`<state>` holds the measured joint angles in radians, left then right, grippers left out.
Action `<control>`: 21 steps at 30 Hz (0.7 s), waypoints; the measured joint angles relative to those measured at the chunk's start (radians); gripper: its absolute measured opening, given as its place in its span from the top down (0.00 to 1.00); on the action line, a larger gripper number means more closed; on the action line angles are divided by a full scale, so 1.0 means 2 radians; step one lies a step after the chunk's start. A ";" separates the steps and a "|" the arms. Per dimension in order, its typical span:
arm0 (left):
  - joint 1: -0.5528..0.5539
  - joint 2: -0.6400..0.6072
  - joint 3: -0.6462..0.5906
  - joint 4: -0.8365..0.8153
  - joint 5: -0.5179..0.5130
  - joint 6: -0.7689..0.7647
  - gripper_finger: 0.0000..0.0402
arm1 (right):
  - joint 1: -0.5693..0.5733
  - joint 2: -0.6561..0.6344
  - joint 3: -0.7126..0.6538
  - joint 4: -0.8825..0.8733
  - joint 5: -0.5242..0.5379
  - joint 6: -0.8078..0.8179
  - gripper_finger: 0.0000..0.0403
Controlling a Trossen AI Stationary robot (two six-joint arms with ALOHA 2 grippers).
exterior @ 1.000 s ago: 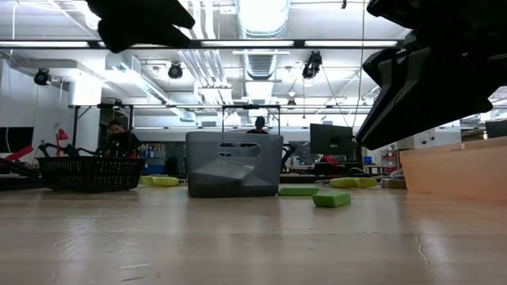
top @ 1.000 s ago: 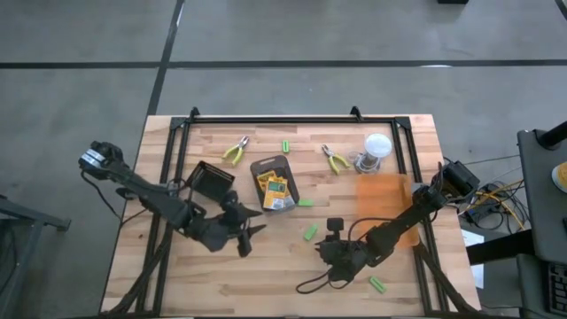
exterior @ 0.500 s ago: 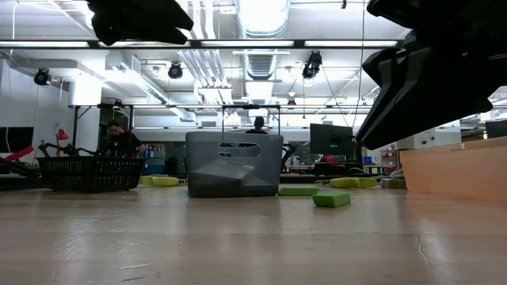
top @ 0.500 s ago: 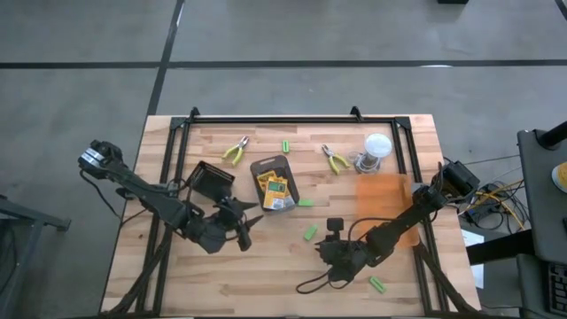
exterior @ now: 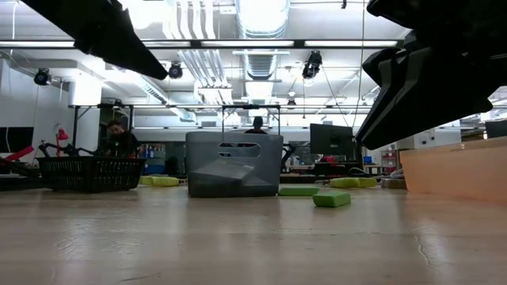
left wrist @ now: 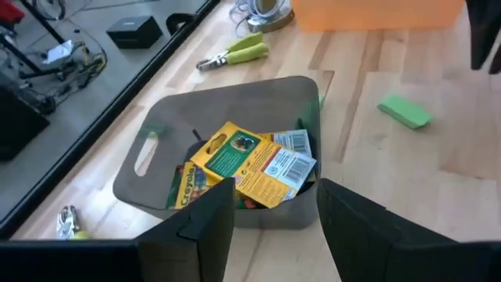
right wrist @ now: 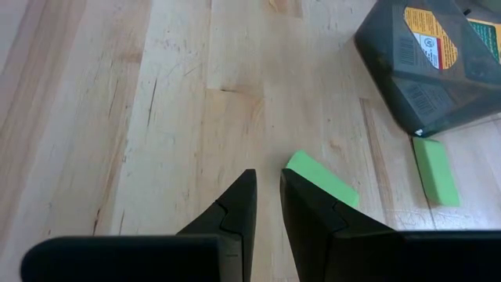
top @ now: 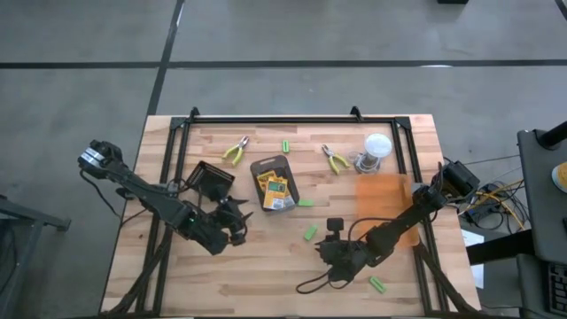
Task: Pick & Place School Supplies
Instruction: Put the light green eraser into the black bin
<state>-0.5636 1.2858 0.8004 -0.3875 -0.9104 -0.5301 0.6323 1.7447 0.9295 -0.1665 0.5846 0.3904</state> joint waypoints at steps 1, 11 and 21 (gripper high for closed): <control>0.000 0.000 0.002 -0.001 0.005 0.006 0.54 | 0.000 0.000 0.000 0.000 0.000 0.000 0.86; 0.000 0.000 0.051 -0.018 0.069 0.018 0.54 | 0.000 0.000 0.000 0.000 0.000 0.000 0.86; 0.000 0.000 0.052 -0.059 0.069 -0.048 0.54 | 0.000 0.000 0.000 0.000 0.000 0.000 0.86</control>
<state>-0.5629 1.2858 0.9047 -0.5056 -0.7727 -0.6262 0.6323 1.7447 0.9295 -0.1669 0.5846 0.3904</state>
